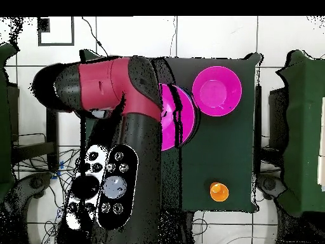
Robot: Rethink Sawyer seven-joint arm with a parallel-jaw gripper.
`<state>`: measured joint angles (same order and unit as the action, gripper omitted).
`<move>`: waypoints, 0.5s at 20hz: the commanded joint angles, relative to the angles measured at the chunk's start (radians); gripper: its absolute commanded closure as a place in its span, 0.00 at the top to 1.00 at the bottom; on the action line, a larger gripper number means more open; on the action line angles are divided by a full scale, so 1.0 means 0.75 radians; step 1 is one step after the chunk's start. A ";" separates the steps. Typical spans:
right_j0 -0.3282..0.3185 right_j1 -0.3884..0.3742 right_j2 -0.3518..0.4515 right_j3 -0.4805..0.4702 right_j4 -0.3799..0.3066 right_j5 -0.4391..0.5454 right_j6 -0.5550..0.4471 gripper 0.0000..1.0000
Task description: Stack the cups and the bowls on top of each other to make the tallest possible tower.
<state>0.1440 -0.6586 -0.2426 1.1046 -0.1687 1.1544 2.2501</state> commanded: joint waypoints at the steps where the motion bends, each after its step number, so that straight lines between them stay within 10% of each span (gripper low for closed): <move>1: -0.019 0.135 0.046 0.059 0.065 0.114 0.259 0.00; 10: 0.008 0.204 -0.010 0.035 0.087 0.163 0.273 0.00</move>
<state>0.1430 -0.5717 -0.2653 1.1043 -0.1148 1.1559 2.2505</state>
